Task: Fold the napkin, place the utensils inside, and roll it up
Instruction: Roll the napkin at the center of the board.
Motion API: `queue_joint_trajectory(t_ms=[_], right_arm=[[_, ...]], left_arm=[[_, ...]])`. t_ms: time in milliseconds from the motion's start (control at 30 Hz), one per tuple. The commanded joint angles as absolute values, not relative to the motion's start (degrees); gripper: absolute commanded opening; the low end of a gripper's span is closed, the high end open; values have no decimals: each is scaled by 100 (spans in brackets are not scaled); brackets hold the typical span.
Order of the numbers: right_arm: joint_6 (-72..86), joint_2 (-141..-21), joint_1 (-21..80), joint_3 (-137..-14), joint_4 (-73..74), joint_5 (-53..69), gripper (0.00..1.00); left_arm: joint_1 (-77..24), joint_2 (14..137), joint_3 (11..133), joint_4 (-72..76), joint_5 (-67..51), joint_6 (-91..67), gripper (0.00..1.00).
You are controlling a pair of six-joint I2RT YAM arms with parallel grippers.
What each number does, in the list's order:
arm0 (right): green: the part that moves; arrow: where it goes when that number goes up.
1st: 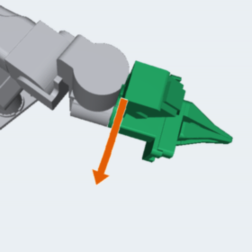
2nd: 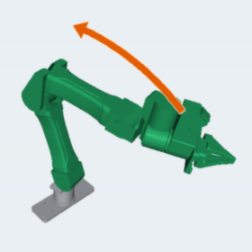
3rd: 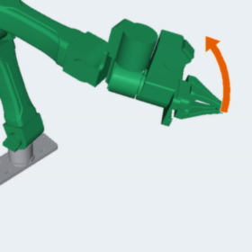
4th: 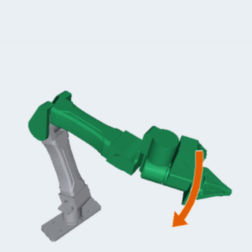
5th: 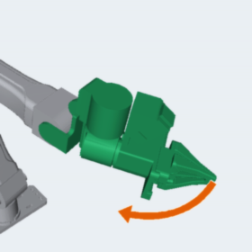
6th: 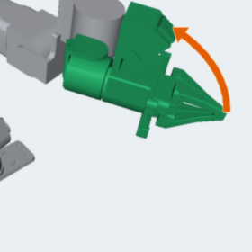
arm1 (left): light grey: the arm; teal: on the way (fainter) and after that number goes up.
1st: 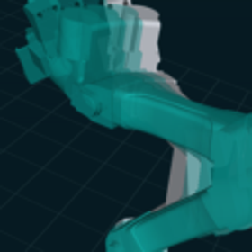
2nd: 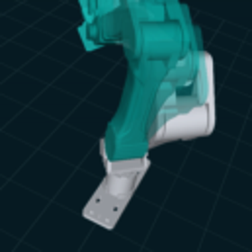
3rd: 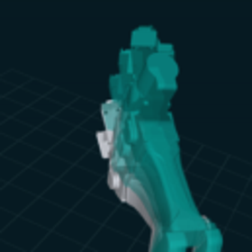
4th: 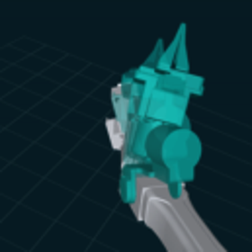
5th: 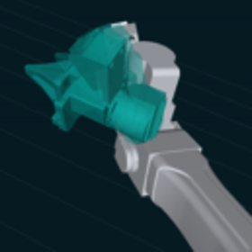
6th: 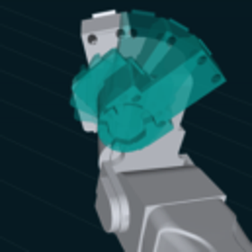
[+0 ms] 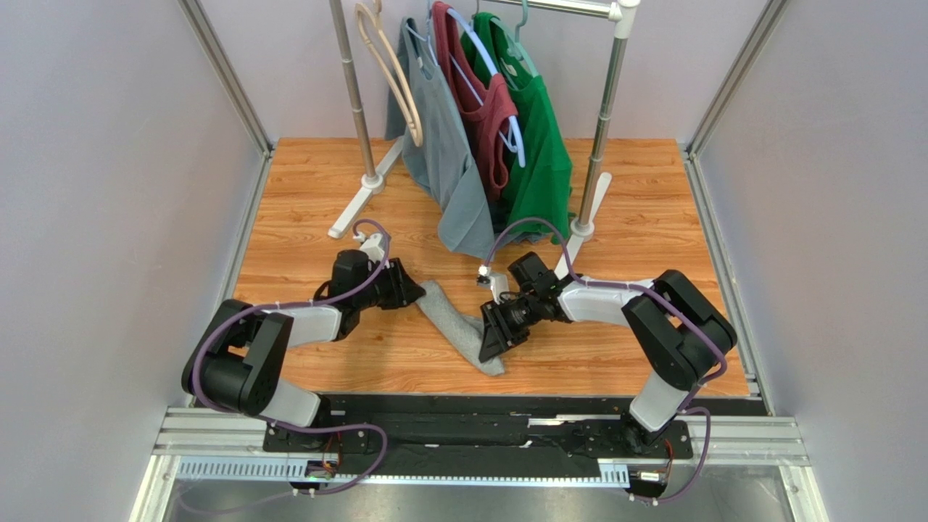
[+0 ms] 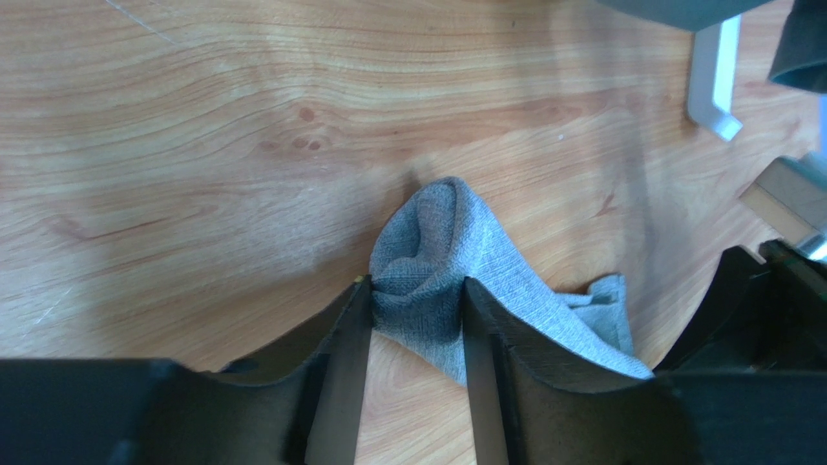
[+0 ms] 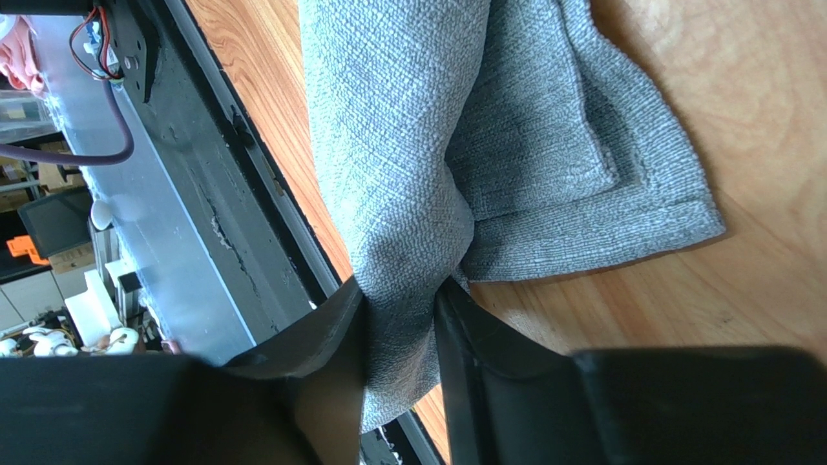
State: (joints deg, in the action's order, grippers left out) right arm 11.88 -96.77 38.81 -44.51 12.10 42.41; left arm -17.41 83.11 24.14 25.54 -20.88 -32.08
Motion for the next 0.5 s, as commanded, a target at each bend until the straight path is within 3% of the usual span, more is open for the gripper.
queue_joint_trajectory(t_ms=[0, 133, 267, 467], right_arm=[[984, -9765, 3911, -4456, 1784, 3639, 46], [1081, -9519, 3902, -4544, 1951, 3393, 70], [1265, -8827, 3946, -4632, 2170, 2726, 75], [1283, -7911, 4761, -4983, 2444, 408, 76]], left_arm=[[-1705, 8385, 2505, 3164, -2373, -3270, 30], [-1705, 8367, 2523, 2962, -2373, -3147, 11], [-1705, 8367, 2505, 2927, -2496, -3076, 7], [-1705, 8332, 2479, 2900, -2619, -3015, 5]])
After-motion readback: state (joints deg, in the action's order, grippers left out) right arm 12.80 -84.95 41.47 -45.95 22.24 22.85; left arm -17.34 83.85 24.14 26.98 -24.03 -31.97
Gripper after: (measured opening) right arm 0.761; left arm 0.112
